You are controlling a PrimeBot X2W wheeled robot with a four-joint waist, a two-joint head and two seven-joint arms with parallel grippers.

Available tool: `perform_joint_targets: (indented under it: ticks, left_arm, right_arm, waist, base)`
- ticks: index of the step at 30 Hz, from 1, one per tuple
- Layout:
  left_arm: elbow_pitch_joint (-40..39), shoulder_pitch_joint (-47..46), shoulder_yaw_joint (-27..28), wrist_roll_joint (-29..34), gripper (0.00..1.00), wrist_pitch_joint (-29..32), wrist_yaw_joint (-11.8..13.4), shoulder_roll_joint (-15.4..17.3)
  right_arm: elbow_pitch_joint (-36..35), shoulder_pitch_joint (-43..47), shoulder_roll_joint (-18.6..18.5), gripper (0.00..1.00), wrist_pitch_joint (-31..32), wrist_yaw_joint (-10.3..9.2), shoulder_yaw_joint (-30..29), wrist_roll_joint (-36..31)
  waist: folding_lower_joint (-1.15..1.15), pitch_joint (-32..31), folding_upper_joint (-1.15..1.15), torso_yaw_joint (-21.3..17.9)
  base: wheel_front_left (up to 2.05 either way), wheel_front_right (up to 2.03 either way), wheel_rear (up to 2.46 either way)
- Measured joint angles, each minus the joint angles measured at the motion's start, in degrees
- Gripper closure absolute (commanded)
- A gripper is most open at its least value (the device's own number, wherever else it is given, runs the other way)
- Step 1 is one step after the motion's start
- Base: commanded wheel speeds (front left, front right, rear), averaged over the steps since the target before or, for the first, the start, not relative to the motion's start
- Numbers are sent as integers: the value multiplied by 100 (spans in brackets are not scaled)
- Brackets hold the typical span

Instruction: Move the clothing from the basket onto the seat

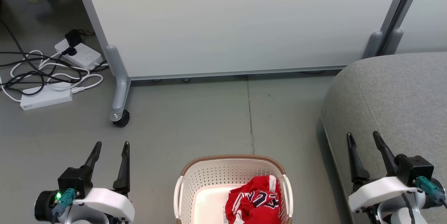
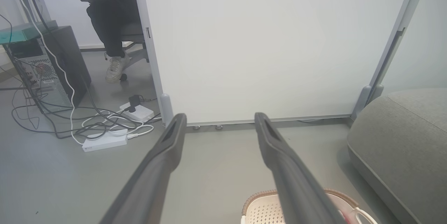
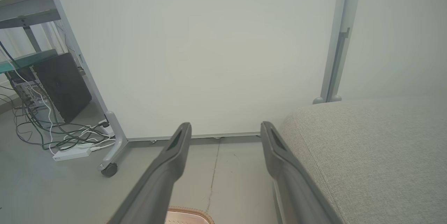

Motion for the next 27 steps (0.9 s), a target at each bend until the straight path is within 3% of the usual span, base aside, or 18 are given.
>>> perform_joint_targets:
  ticks: [13, 27]
  left_arm:
    - [16, -102, -152, 0, 0, 19, 2, -11]
    - [360, -1134, -447, 65, 0, -34, -253, -245]
  right_arm:
    - [-119, -49, 0, 0, 62, 0, -81, -137]
    - [-922, -803, 0, 0, 254, 0, -22, -313]
  waist:
    - [0, 174, 0, -26]
    - [0, 1483, 0, -241]
  base:
    - [0, 0, 0]
    - [0, 0, 0]
